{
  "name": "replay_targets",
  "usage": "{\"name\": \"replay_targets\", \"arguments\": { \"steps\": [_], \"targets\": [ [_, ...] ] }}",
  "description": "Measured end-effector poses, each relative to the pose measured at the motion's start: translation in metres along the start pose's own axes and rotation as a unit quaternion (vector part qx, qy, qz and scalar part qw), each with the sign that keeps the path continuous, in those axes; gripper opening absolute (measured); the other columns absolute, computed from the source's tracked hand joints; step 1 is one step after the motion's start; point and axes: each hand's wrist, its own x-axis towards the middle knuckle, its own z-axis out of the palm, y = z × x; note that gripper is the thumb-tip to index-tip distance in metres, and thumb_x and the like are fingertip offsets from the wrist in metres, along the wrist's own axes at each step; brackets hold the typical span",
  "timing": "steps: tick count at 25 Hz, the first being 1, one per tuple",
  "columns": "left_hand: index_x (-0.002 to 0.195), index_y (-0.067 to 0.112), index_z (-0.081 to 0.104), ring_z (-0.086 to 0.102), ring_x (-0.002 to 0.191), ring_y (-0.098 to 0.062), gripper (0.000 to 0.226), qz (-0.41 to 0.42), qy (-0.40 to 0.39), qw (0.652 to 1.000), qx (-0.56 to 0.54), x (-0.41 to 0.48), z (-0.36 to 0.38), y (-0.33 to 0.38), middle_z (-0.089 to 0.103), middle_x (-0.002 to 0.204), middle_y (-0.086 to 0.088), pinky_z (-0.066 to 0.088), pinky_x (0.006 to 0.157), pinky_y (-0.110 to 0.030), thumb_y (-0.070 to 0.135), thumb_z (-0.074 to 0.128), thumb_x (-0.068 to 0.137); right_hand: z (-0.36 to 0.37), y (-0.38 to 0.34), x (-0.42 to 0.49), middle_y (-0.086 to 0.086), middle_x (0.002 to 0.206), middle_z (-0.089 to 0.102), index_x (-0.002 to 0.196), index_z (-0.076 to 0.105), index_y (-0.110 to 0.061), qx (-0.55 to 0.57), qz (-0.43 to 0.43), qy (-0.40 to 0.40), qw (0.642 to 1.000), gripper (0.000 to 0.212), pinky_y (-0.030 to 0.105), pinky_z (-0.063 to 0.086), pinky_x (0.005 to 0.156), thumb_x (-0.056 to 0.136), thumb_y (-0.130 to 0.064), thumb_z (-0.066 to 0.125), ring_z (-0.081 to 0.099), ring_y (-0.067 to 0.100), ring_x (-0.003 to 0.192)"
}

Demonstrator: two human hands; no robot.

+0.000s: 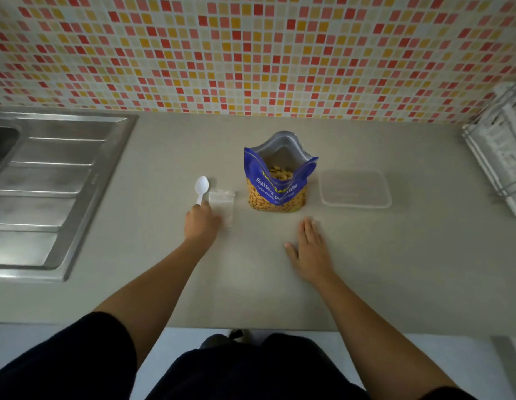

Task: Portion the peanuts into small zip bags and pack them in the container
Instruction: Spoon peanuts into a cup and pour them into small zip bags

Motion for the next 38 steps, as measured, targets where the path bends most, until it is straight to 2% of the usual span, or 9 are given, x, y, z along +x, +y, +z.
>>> {"name": "replay_targets", "arguments": {
  "steps": [2, 5, 16, 22, 25, 28, 32, 35, 38],
  "targets": [
    [0.12, 0.0, 0.048, 0.058, 0.099, -0.039, 0.039, -0.031, 0.007, 0.999, -0.025, 0.002, 0.002, 0.002, 0.061, 0.105, -0.022, 0.044, 0.076, -0.037, 0.012, 0.057, 0.084, 0.007, 0.002, -0.002, 0.015, 0.157, 0.006, 0.147, 0.012, -0.002, -0.014, 0.004, 0.017, 1.0, 0.092, 0.039, 0.006, 0.117, 0.076, -0.06, 0.002, 0.002, 0.029, 0.146],
    [0.111, 0.0, 0.051, 0.059, 0.1, -0.039, 0.033, -0.083, 0.011, 0.994, -0.068, 0.006, 0.0, 0.004, 0.062, 0.106, -0.02, 0.045, 0.074, -0.037, 0.01, 0.062, 0.081, 0.01, 0.003, -0.002, 0.013, 0.157, 0.006, 0.147, 0.01, -0.004, -0.03, 0.009, 0.023, 0.999, 0.091, 0.039, 0.005, 0.117, 0.076, -0.06, 0.0, 0.002, 0.026, 0.146],
    [0.104, 0.011, 0.063, 0.063, 0.091, -0.033, 0.023, -0.134, 0.03, 0.987, -0.089, 0.009, -0.008, 0.006, 0.067, 0.098, -0.011, 0.046, 0.071, -0.032, 0.018, 0.053, 0.084, 0.012, 0.005, 0.002, 0.011, 0.158, 0.003, 0.148, 0.008, -0.007, -0.036, 0.008, 0.019, 0.999, 0.092, 0.038, 0.005, 0.117, 0.074, -0.06, -0.003, 0.001, 0.023, 0.146],
    [0.111, 0.009, 0.059, 0.062, 0.095, -0.032, 0.028, -0.151, 0.052, 0.955, -0.25, 0.006, -0.011, 0.009, 0.065, 0.106, -0.013, 0.049, 0.075, -0.032, 0.01, 0.053, 0.083, 0.009, 0.004, 0.0, 0.01, 0.158, 0.0, 0.148, 0.006, -0.007, -0.035, 0.003, 0.012, 0.999, 0.094, 0.038, 0.004, 0.117, 0.072, -0.061, -0.005, 0.0, 0.022, 0.146],
    [0.114, 0.008, 0.057, 0.062, 0.081, -0.027, 0.033, -0.182, 0.042, 0.927, -0.325, -0.005, -0.015, 0.01, 0.062, 0.096, -0.01, 0.049, 0.071, -0.03, 0.005, 0.05, 0.082, 0.006, 0.005, 0.001, 0.011, 0.158, 0.001, 0.148, 0.007, -0.005, -0.02, -0.006, 0.001, 1.0, 0.088, 0.036, 0.004, 0.117, 0.079, -0.061, 0.003, -0.001, 0.023, 0.146],
    [0.11, 0.004, 0.056, 0.063, 0.06, -0.019, 0.03, -0.22, -0.023, 0.858, -0.464, -0.021, -0.01, 0.005, 0.058, 0.086, -0.006, 0.056, 0.077, -0.033, -0.001, 0.051, 0.081, 0.001, 0.006, 0.0, 0.018, 0.151, 0.028, 0.141, 0.03, 0.001, 0.087, 0.007, 0.063, 0.994, 0.073, 0.037, 0.02, 0.115, 0.086, -0.046, 0.033, 0.024, 0.03, 0.141],
    [0.082, 0.005, 0.057, 0.057, 0.067, -0.02, 0.014, -0.211, -0.135, 0.779, -0.575, -0.049, 0.0, 0.015, 0.056, 0.082, -0.011, 0.055, 0.05, -0.022, -0.006, 0.05, 0.086, 0.0, -0.005, -0.008, 0.013, 0.113, 0.063, 0.114, 0.059, -0.003, 0.221, 0.007, 0.192, 0.956, 0.038, 0.032, 0.043, 0.093, 0.086, -0.03, 0.055, 0.058, 0.027, 0.106],
    [0.08, 0.009, 0.058, 0.058, 0.065, -0.017, 0.012, -0.183, -0.191, 0.765, -0.587, -0.066, 0.008, 0.031, 0.059, 0.076, -0.007, 0.057, 0.058, -0.025, -0.002, 0.055, 0.086, -0.013, -0.023, -0.012, -0.001, 0.092, 0.067, 0.099, 0.063, -0.011, 0.391, 0.059, 0.14, 0.908, 0.018, 0.017, 0.047, 0.079, 0.088, -0.025, 0.062, 0.062, 0.014, 0.087],
    [0.078, 0.014, 0.06, 0.058, 0.063, -0.011, 0.012, -0.15, -0.215, 0.782, -0.566, -0.076, 0.015, 0.041, 0.06, 0.072, -0.002, 0.047, 0.055, -0.018, 0.005, 0.063, 0.084, -0.019, -0.034, -0.009, -0.006, 0.089, 0.064, 0.097, 0.059, -0.02, 0.506, 0.086, 0.049, 0.857, 0.014, 0.005, 0.044, 0.072, 0.086, -0.026, 0.065, 0.061, 0.008, 0.086]
  ]
}}
